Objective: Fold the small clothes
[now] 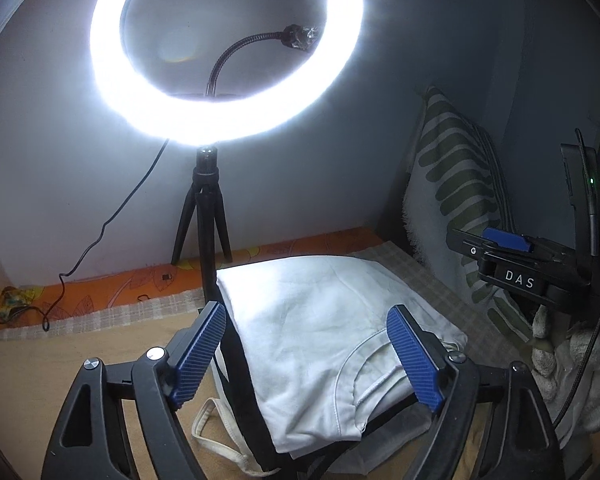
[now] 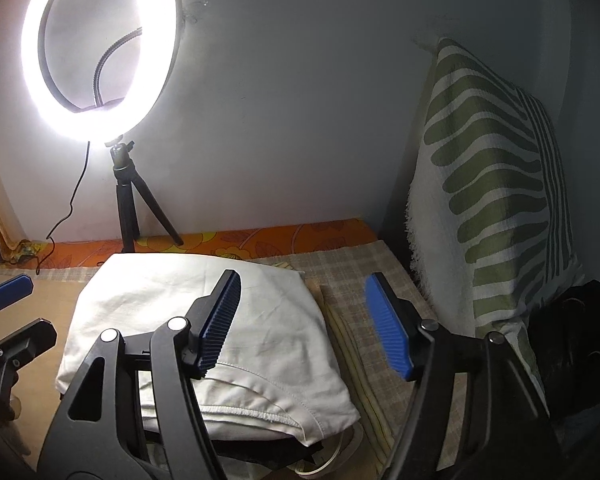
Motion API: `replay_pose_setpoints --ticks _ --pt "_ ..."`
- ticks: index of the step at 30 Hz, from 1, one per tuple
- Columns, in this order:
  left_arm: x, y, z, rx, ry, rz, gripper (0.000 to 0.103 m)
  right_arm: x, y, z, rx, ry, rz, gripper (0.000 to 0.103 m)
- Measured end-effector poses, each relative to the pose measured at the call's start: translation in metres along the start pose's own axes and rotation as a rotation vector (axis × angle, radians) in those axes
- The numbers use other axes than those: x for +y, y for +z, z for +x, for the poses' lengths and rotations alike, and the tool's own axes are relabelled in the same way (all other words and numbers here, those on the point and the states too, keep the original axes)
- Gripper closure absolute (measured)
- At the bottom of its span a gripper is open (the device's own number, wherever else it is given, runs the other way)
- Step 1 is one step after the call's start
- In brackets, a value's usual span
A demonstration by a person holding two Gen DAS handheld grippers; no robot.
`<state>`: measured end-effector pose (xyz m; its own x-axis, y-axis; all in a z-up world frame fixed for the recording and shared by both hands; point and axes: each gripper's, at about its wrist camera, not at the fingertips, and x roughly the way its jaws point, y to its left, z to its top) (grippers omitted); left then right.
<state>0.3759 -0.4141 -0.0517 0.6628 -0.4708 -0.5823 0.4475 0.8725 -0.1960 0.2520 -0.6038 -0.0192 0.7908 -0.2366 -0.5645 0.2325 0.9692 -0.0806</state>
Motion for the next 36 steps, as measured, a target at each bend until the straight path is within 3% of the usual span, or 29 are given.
replay_pose_setpoints --ticks 13,21,36 --pt "-0.006 0.0 -0.07 -0.022 0.01 0.003 0.017 0.006 0.009 -0.076 -0.046 0.0 0.023 0.035" --pt "-0.013 -0.007 -0.136 -0.052 0.026 0.002 0.007 0.011 0.01 -0.144 -0.088 0.007 0.038 0.03" --pt "-0.016 -0.053 -0.263 -0.115 0.025 0.02 0.0 0.037 -0.03 -0.25 -0.104 0.036 0.064 0.019"
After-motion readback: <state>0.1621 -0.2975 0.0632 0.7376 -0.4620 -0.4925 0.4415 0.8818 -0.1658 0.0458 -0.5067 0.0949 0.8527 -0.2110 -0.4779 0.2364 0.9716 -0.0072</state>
